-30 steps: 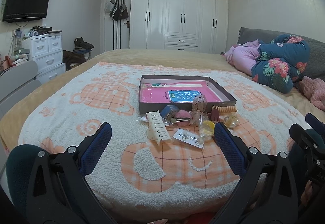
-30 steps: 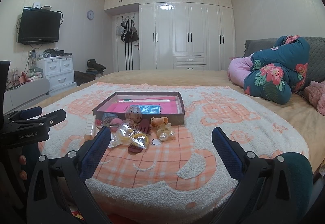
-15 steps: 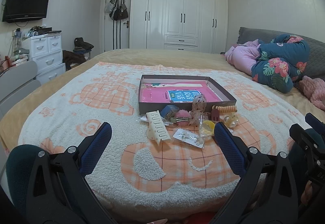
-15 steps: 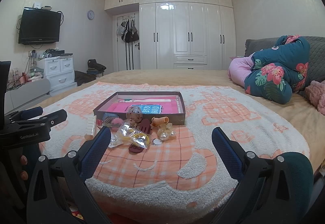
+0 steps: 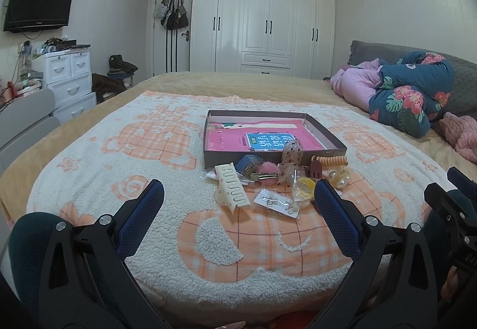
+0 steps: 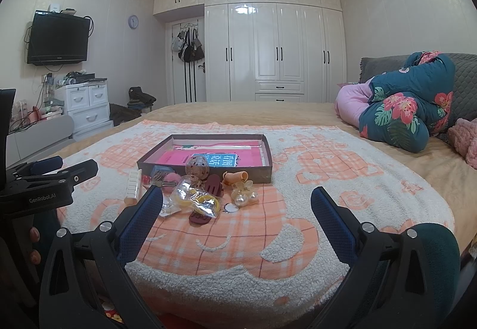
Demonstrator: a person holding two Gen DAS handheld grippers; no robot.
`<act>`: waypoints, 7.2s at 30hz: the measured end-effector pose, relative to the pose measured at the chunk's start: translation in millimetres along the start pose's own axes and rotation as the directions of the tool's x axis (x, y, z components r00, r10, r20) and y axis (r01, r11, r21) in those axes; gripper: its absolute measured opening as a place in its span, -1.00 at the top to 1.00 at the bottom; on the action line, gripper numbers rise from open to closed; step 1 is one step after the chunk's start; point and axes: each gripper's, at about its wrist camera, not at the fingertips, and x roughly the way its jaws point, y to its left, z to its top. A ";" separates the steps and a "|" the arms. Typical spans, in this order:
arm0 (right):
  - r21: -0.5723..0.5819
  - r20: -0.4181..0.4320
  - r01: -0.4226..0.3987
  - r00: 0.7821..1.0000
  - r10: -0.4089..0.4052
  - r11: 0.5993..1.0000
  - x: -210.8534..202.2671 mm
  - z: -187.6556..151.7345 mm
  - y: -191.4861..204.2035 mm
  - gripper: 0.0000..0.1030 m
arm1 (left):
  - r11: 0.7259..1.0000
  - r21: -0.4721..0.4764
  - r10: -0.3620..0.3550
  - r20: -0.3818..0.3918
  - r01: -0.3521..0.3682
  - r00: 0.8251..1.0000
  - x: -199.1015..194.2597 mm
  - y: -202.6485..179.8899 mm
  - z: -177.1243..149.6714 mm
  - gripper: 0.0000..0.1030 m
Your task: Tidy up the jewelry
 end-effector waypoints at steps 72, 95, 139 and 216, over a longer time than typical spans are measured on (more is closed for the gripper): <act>-0.057 -0.311 -0.342 0.899 0.309 0.938 175.2 25.4 9.5 0.14 | 0.978 -0.158 -0.181 -0.296 0.139 0.938 143.7 43.8 35.9 0.86; 0.009 -0.300 -0.327 0.900 0.315 0.945 181.8 35.9 -0.2 0.14 | 0.980 0.023 -0.163 -0.468 0.197 0.868 163.2 43.3 1.0 0.44; -0.015 -0.472 -0.195 0.866 0.165 0.981 335.0 52.2 -33.2 0.10 | 0.986 -0.041 -0.163 -0.369 0.159 0.915 278.7 25.1 72.5 0.62; -0.021 -0.304 -0.223 0.930 0.207 0.975 166.4 25.6 -20.2 -0.71 | 0.978 0.088 -0.163 -0.256 0.191 0.953 148.4 6.7 35.2 -0.43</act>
